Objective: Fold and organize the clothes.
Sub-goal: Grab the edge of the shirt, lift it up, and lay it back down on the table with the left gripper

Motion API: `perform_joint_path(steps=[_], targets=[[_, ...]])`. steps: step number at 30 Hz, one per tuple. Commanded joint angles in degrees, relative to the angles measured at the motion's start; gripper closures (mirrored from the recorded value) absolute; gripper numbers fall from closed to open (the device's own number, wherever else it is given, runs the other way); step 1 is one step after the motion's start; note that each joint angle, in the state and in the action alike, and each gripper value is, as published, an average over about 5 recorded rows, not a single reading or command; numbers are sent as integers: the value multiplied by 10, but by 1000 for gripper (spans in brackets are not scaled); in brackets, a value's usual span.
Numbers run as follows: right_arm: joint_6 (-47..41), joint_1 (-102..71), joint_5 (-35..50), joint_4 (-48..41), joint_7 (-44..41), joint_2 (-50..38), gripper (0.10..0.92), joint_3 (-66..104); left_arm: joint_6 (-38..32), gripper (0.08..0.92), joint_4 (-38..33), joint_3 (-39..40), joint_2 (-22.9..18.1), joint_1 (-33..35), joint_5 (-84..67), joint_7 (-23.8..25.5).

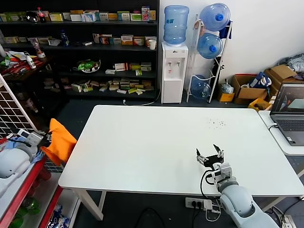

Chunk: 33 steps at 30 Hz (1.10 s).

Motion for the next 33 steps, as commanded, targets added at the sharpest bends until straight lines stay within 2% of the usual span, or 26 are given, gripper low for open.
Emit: perform_joint_path(steps=[1, 6, 10, 15, 25, 29, 33], targets=[[0, 0, -5, -6, 1, 6, 203, 0, 50, 868, -133, 6, -74, 0, -137, -77], [1, -2, -10, -11, 2, 4, 203, -1, 86, 868, -183, 17, -101, 4, -226, -102], [12, -1, -9, -17, 1, -2, 203, 1, 86, 868, -180, 40, -151, 6, -254, -130], [57, -1, -6, -19, 0, -3, 203, 6, 72, 868, -140, 72, -266, -1, -225, -152], [109, -19, 7, -9, -27, -18, 203, 30, 12, 868, -3, 96, -510, -25, -104, -154], [115, -27, 14, -8, -31, -24, 203, 46, -17, 868, 37, 106, -590, -32, -63, -163], [114, -30, 25, -11, -30, -30, 203, 61, -44, 868, 74, 110, -651, -40, -31, -174]])
